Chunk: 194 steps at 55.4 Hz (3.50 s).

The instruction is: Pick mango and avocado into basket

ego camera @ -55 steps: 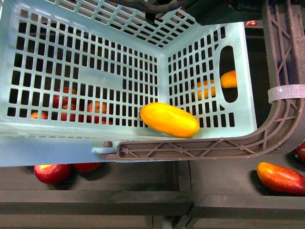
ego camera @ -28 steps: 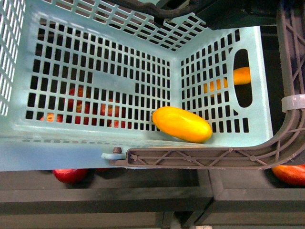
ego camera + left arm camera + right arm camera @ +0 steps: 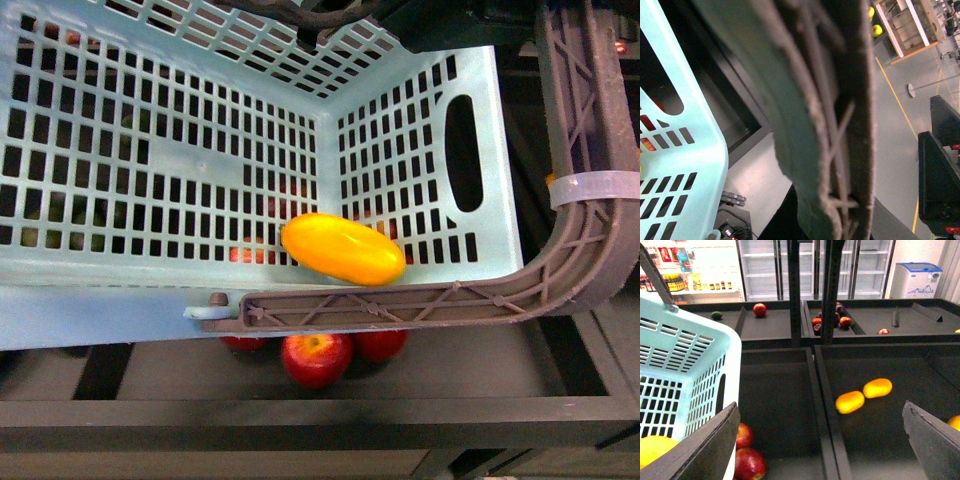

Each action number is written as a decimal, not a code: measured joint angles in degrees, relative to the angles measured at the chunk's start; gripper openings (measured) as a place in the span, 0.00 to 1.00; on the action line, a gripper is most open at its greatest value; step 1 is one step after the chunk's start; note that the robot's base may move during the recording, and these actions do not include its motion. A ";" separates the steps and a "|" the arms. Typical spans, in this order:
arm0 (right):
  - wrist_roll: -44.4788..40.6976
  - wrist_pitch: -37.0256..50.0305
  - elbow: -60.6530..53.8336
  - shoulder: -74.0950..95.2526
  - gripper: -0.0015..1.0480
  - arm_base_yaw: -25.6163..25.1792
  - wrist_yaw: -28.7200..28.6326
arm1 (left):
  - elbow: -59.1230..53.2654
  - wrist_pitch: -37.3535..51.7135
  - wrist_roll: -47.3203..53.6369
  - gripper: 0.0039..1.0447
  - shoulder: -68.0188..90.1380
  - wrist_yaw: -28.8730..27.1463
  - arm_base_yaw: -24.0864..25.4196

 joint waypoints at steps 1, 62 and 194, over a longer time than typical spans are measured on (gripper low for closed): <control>0.02 0.02 0.00 -0.02 0.93 0.00 -0.02 | 0.00 0.00 0.04 0.09 0.00 -0.11 0.00; 0.00 -0.07 -0.15 0.02 0.93 0.00 -0.04 | 0.02 -0.02 -0.04 0.09 0.00 0.61 -0.04; -17.68 12.81 81.44 136.91 0.93 -21.35 -25.24 | 0.04 -0.02 -0.02 0.09 -0.02 0.61 -0.04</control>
